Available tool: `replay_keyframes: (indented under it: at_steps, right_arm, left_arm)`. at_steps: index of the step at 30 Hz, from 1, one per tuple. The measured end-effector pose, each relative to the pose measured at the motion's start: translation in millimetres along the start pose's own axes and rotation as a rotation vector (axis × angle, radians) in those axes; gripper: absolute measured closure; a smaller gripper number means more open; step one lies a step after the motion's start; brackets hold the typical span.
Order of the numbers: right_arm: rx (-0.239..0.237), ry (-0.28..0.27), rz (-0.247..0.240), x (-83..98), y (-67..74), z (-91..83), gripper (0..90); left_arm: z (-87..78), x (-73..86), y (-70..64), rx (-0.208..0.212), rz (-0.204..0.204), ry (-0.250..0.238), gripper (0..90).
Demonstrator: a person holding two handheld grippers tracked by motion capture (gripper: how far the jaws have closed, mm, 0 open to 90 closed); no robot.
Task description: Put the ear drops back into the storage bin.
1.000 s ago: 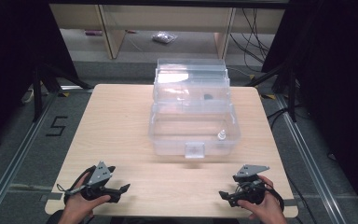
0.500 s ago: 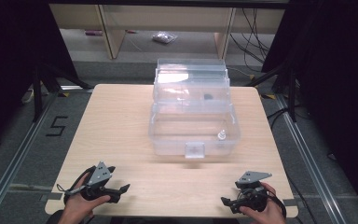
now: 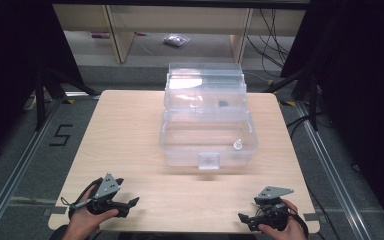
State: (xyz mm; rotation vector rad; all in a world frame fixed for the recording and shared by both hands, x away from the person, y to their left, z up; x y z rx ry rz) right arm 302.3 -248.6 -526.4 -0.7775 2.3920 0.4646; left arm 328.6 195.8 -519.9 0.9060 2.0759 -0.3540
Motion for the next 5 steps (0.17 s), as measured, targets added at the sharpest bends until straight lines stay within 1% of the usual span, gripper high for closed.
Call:
replay_keyframes:
  at_steps: [1, 2, 4, 5]
  right_arm:
    - [-0.007, 0.012, 0.021, 0.0, 1.2, -0.8, 16.8]
    - [-0.001, 0.007, 0.002, 0.2, -0.5, 0.1, 16.8]
    - [0.003, 0.014, -0.001, 0.1, -2.1, -0.1, 16.8]
    - [0.013, 0.007, 0.003, -0.1, -2.7, 0.0, 16.8]
  left_arm:
    - [0.0, 0.0, 0.0, 0.000, 0.000, 0.000, 15.5]
    - [0.0, 0.0, 0.0, 0.000, 0.000, 0.000, 15.5]
    - [0.1, 0.0, 0.2, -0.001, -0.002, 0.000, 15.5]
    - [0.1, 0.0, 0.2, -0.001, -0.002, 0.000, 15.5]
Point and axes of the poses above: each handheld gripper's, and its own axes: z roughly forward along the jaws, x roughly out of its underside, y roughly to its left, the point moved 4 cm from there along z, roughly forward along the jaws, and after that the axes turned 2 degrees about z, right-handed, at the moved point
